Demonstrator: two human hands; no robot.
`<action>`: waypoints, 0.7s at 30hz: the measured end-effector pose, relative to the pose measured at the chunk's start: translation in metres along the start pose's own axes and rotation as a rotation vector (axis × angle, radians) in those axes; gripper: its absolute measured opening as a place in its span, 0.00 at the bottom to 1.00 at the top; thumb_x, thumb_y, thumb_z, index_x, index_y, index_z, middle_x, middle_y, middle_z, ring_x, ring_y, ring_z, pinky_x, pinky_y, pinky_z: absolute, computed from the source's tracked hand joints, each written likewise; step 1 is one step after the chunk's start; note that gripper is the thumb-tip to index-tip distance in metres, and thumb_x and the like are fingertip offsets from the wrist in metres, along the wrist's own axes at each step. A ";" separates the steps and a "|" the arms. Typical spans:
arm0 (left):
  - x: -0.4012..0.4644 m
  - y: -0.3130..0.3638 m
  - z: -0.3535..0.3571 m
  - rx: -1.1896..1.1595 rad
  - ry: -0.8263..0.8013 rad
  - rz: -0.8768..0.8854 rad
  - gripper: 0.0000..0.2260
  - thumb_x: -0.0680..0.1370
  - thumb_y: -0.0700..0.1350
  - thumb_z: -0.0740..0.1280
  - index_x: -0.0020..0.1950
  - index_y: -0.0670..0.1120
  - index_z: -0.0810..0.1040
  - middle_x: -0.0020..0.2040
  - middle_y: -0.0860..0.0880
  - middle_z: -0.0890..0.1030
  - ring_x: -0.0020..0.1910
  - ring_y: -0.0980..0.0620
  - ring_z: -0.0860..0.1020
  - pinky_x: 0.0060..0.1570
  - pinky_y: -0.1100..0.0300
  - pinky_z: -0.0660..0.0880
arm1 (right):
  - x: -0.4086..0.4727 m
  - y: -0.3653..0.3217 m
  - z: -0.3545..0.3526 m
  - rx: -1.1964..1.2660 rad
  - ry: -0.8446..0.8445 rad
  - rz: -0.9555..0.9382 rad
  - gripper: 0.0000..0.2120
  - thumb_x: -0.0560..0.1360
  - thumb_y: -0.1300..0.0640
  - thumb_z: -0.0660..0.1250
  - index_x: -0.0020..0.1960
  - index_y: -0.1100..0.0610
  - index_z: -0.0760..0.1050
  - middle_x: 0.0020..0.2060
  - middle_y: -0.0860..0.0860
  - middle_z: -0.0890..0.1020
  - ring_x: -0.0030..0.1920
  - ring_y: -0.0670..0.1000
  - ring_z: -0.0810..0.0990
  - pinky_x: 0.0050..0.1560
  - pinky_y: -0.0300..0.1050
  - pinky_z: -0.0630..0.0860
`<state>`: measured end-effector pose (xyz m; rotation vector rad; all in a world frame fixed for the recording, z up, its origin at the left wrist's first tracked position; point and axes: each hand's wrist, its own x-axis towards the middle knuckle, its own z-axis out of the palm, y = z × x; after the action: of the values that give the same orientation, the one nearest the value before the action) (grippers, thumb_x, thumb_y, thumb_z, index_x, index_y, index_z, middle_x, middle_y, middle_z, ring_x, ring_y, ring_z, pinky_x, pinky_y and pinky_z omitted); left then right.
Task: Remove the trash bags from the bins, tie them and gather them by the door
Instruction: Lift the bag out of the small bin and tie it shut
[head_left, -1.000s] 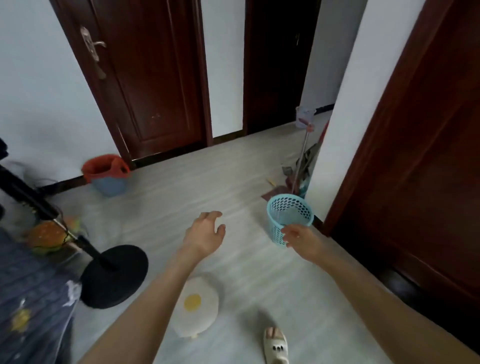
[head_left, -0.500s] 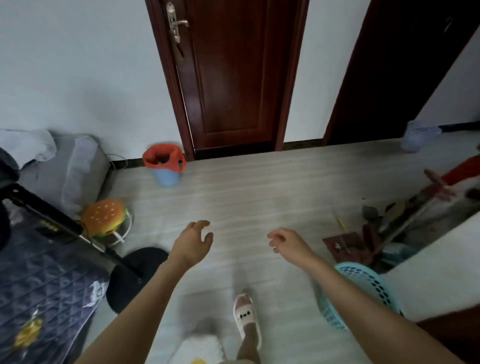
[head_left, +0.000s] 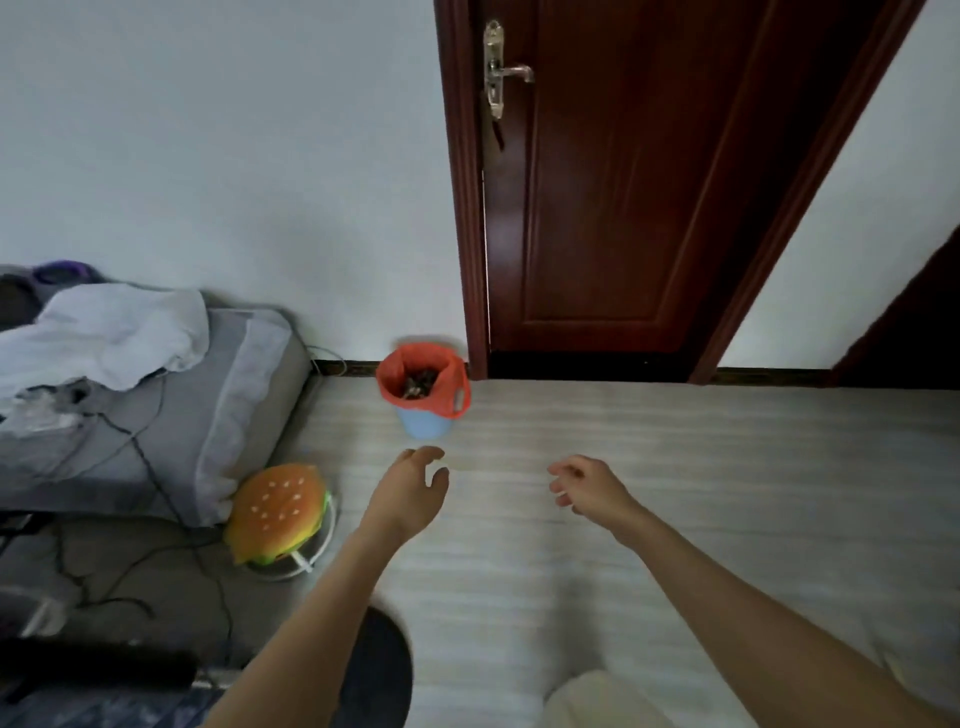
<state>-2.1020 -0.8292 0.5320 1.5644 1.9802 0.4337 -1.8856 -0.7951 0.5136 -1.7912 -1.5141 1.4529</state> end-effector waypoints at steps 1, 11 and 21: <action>0.038 -0.008 -0.010 -0.009 0.010 -0.025 0.16 0.78 0.43 0.61 0.66 0.43 0.71 0.64 0.43 0.74 0.62 0.45 0.73 0.61 0.58 0.68 | 0.042 -0.020 0.006 -0.005 -0.018 0.000 0.14 0.79 0.60 0.54 0.60 0.62 0.72 0.52 0.57 0.78 0.44 0.51 0.76 0.37 0.35 0.70; 0.312 -0.046 -0.099 0.040 0.024 -0.137 0.16 0.78 0.42 0.59 0.66 0.42 0.71 0.64 0.42 0.75 0.62 0.45 0.74 0.62 0.60 0.67 | 0.347 -0.170 0.050 0.003 -0.051 -0.077 0.14 0.77 0.64 0.54 0.54 0.64 0.76 0.45 0.59 0.79 0.40 0.54 0.78 0.36 0.38 0.69; 0.512 -0.080 -0.184 0.034 -0.052 -0.110 0.14 0.79 0.41 0.58 0.63 0.42 0.74 0.61 0.44 0.78 0.58 0.46 0.76 0.57 0.60 0.69 | 0.528 -0.264 0.102 0.038 -0.047 0.048 0.14 0.75 0.64 0.54 0.53 0.62 0.76 0.34 0.50 0.78 0.41 0.52 0.78 0.48 0.48 0.75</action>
<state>-2.3548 -0.3408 0.5100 1.4636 2.0318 0.3128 -2.1640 -0.2690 0.4452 -1.7946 -1.4652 1.5469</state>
